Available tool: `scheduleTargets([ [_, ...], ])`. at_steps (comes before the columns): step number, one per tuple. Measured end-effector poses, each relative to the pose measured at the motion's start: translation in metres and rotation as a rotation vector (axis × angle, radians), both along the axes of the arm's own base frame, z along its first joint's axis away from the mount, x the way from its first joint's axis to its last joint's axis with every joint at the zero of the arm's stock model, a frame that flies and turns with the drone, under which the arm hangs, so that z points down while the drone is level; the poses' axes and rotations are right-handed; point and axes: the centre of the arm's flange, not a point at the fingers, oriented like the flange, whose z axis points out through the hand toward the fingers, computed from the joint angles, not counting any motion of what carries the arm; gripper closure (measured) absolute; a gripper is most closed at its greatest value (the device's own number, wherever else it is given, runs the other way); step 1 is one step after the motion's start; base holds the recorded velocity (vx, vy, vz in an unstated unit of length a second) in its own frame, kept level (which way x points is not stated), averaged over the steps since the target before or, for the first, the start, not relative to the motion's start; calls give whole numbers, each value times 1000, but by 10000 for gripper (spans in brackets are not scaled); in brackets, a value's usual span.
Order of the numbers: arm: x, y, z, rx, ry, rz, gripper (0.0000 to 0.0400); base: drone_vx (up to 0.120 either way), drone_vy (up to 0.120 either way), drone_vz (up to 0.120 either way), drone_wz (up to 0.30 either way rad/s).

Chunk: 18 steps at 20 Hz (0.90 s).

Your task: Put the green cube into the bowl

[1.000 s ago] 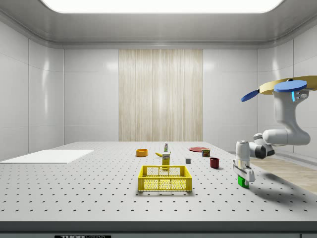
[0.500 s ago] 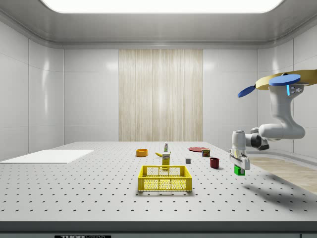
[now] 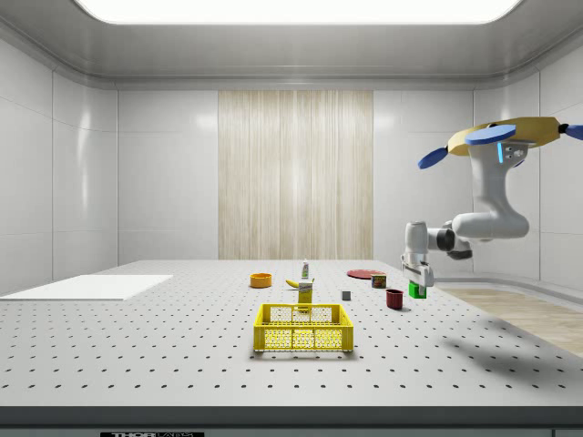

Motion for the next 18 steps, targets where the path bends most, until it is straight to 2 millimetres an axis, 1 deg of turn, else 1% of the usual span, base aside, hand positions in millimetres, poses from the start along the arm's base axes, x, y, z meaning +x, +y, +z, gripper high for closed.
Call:
scheduleTargets([
  [2,0,0,0,0,0,0,149,120,-120,100,0],
  [8,0,0,-1,0,0,0,149,120,-120,0,0],
  [13,0,0,-1,0,0,0,149,120,-120,112,0],
  [18,0,0,-1,0,0,0,149,120,-120,8,0],
])
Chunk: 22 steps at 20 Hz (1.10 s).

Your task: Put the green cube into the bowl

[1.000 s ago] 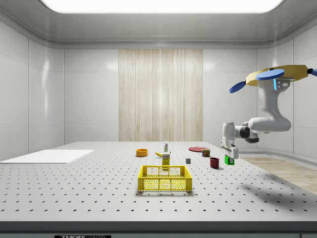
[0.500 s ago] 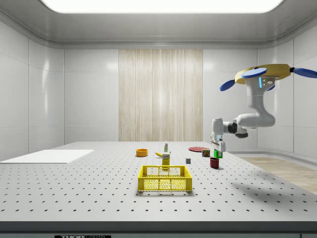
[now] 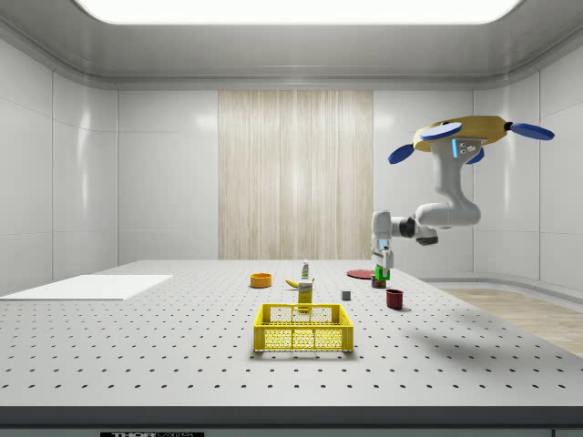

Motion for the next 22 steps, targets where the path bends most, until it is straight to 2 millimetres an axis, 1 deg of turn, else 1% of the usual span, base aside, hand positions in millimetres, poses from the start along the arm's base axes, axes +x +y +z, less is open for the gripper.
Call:
scheduleTargets([
  [7,0,0,0,0,0,0,149,120,-120,0,0],
  [10,0,0,0,0,0,0,149,120,-120,107,0],
  [22,0,0,0,0,0,0,149,120,-120,0,0],
])
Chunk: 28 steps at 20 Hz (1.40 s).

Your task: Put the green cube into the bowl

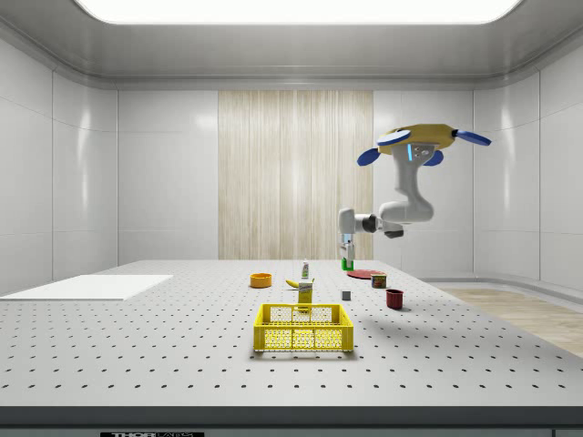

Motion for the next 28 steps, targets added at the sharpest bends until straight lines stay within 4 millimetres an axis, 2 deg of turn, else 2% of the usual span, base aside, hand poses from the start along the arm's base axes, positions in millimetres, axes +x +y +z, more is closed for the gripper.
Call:
scheduleTargets([
  [28,0,0,0,0,0,0,149,120,-120,0,0],
])
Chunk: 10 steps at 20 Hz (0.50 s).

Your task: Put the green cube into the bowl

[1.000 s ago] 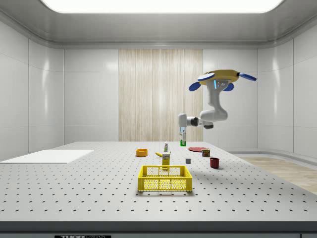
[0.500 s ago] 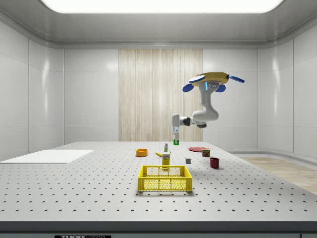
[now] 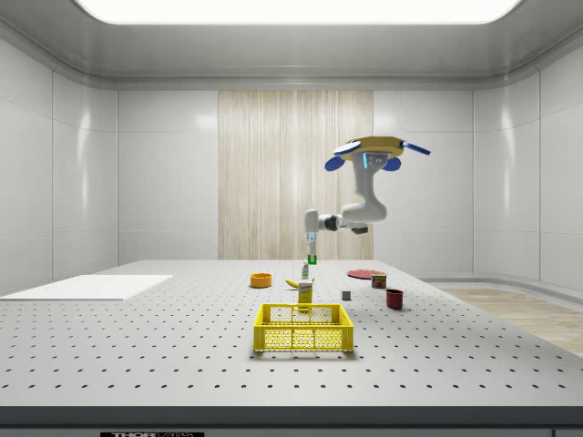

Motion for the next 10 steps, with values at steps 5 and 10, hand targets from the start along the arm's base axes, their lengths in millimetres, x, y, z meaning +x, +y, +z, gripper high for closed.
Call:
scheduleTargets([
  [5,0,0,0,0,0,0,149,120,-120,0,0],
  [10,0,0,0,0,0,0,149,120,-120,0,0],
])
